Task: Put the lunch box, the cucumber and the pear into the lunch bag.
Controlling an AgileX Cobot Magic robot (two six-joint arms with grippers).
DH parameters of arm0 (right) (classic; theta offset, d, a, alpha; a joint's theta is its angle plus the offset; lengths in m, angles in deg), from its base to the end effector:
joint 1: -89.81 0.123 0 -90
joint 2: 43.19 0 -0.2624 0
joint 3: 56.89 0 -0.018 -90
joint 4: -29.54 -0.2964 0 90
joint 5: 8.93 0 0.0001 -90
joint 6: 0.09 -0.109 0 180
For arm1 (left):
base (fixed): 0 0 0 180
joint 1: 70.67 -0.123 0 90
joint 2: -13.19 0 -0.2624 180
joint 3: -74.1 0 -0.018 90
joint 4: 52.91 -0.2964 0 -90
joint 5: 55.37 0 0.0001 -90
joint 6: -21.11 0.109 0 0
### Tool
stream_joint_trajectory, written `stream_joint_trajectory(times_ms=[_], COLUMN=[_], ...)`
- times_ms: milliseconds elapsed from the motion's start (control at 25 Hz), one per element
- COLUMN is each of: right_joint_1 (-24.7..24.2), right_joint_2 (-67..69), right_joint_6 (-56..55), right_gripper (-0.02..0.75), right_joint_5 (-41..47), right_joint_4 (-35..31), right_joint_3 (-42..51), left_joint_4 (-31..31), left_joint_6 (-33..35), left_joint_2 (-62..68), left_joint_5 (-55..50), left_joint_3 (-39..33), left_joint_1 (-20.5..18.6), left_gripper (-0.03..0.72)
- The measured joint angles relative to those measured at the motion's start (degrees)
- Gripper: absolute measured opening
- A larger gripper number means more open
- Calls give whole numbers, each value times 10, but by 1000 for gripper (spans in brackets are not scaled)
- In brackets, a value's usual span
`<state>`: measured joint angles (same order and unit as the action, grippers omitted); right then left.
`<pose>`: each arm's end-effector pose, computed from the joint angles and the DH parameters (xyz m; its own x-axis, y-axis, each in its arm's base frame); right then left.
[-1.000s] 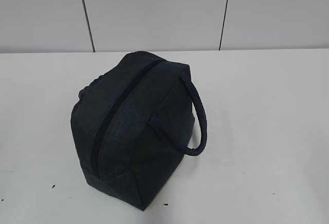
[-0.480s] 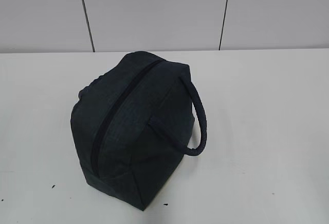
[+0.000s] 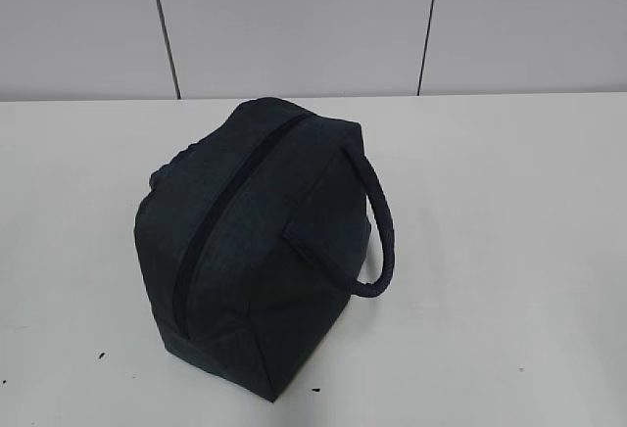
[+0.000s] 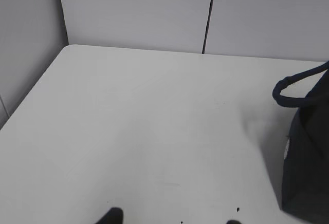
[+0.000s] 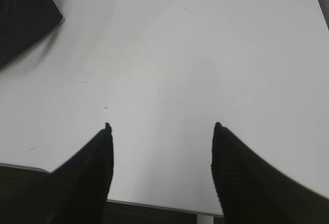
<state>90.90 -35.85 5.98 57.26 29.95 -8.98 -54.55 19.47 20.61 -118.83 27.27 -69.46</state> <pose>0.0660 0.0005 0.2833 -0.5170 -0.1185 -0.8478 -0.0700 0.9929 -0.0961 0.0663 0.0014 0.2939 -0.4647 -0.0060 -0.8855 -0.0089 1.0000 -0.0021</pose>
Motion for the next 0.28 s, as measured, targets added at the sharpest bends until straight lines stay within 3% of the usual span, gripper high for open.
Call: stream_joint_trajectory(times_ms=[280], right_joint_1=[0], right_joint_2=[0], right_joint_6=[0], right_gripper=[471], right_joint_5=[0], right_joint_4=[0], right_joint_3=[0], left_joint_4=[0], left_joint_6=[0], left_joint_2=[0], left_joint_5=[0], left_joint_3=[0], left_joint_1=[0], left_gripper=[333])
